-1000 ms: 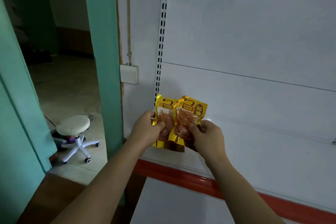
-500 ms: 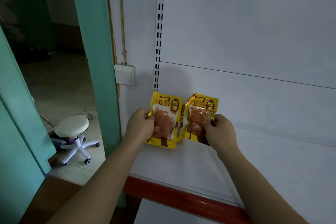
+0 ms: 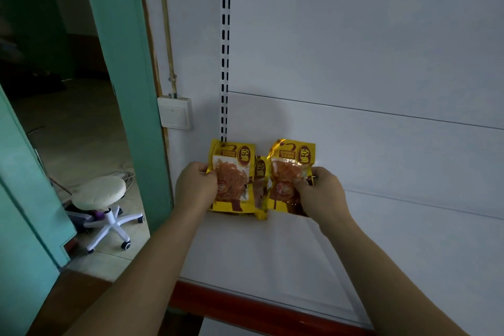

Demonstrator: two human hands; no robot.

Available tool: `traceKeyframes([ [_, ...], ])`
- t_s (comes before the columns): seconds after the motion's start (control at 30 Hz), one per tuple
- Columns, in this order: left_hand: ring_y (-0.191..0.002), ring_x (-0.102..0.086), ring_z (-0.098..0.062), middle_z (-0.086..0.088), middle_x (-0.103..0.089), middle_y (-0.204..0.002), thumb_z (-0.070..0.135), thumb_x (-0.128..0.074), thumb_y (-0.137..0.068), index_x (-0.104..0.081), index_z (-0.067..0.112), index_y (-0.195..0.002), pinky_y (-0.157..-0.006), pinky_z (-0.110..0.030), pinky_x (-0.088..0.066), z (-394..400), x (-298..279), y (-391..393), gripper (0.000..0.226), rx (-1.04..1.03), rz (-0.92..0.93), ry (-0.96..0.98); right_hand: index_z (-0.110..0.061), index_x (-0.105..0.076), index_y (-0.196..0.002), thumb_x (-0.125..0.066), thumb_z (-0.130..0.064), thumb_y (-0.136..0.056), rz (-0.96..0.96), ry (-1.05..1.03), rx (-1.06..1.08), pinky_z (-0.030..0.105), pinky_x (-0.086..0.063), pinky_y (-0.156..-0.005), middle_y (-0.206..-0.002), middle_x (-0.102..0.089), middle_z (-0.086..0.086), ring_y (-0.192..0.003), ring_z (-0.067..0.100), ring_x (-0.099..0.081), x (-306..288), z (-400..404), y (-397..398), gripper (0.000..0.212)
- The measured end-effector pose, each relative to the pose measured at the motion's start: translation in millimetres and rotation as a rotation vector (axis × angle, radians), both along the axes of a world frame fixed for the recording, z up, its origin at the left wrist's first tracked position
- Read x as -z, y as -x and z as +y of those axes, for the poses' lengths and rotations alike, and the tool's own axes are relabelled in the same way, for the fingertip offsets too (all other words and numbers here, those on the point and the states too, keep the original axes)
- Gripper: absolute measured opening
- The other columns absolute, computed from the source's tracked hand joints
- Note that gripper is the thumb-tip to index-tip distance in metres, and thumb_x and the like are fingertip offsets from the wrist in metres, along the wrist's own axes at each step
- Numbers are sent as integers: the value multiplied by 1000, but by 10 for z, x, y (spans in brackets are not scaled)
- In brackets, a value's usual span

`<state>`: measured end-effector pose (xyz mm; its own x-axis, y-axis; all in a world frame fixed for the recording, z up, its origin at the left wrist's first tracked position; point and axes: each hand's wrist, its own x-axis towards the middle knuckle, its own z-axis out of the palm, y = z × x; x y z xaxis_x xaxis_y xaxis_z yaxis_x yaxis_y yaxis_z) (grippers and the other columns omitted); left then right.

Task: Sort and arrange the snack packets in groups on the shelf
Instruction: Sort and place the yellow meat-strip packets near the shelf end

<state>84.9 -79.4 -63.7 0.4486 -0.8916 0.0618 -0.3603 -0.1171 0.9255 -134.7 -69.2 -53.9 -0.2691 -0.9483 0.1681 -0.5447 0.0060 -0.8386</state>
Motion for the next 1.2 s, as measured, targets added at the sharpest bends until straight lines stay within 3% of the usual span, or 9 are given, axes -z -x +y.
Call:
traceKeyframes([
  [0.2, -80, -61, -16, 4, -59, -93, 14, -58, -100, -57, 15, -119, -72, -36, -54, 2, 84, 25, 19, 57, -1, 1, -25, -39, -145, -58, -25, -97, -32, 6, -32, 24, -43, -60, -106, -63, 1, -88, 19, -58, 2, -12, -142, 52],
  [0.33, -73, -56, -11, 4, -57, -88, 16, -58, -100, -53, 16, -114, -56, -28, -44, -67, 83, 119, 15, 45, -15, -15, -32, -38, -145, -59, -21, -94, -96, 44, -19, 42, -57, -81, -107, -64, -1, -94, 22, -65, -18, 3, -135, 56],
  [0.4, -75, -57, -16, 0, -62, -94, 15, -56, -100, -52, 15, -114, -54, -27, -39, -95, 90, 146, 15, 58, -100, -16, -35, -47, -136, -59, -21, -93, -119, 41, -36, 46, -60, -81, -113, -66, -1, -95, 23, -68, -10, 15, -165, 47],
  [0.53, -79, -57, -20, 3, -60, -94, 22, -62, -100, -52, 16, -108, -54, -27, -37, -125, 141, 130, 14, 57, -238, -13, -31, -58, -131, -62, -22, -92, -59, 45, -96, 45, -58, -86, -119, -66, -3, -103, 22, -66, -4, 15, -295, 40],
  [0.7, -80, -58, -17, 3, -63, -90, 24, -62, -99, -62, 17, -98, -58, -27, -37, -94, 115, 39, 7, 100, -159, -33, -23, -54, -141, -65, -28, -95, -61, 48, -176, 42, -58, -90, -133, -60, 0, -115, 22, -61, -30, -47, -554, 47],
  [0.8, -80, -62, -26, -8, -66, -83, 24, -57, -101, -68, 9, -87, -65, -31, -42, -70, 112, -50, 23, 149, -175, -23, -20, -54, -142, -61, -35, -97, 170, 13, -204, 37, -50, -100, -137, -60, 5, -123, 26, -57, 29, -97, -664, 48],
  [0.87, -78, -62, -29, -11, -65, -78, 31, -55, -103, -68, 5, -83, -63, -31, -39, -39, 80, -43, 36, 187, -212, -15, -21, -58, -137, -56, -41, -98, 286, -9, -222, 35, -48, -93, -130, -62, 8, -118, 28, -57, 90, -119, -684, 44],
  [1.0, -86, -59, -15, 4, -65, -96, 46, -51, -104, -69, 15, -105, -70, -28, -42, 2, 34, 53, 36, 218, -399, 6, -24, -60, -136, -47, -46, -101, 357, -9, -248, 40, -49, -95, -123, -58, 11, -114, 33, -54, 189, -173, -662, 43],
  [1.2, -66, -53, -15, 2, -54, -68, 50, -48, -104, -57, 18, -73, -52, -27, -30, -56, 40, 22, 45, 253, -484, -105, -32, -50, -143, -38, -43, -104, 481, -58, -296, 43, -43, -103, -137, -50, 9, -125, 35, -44, 191, -178, -663, 42],
])
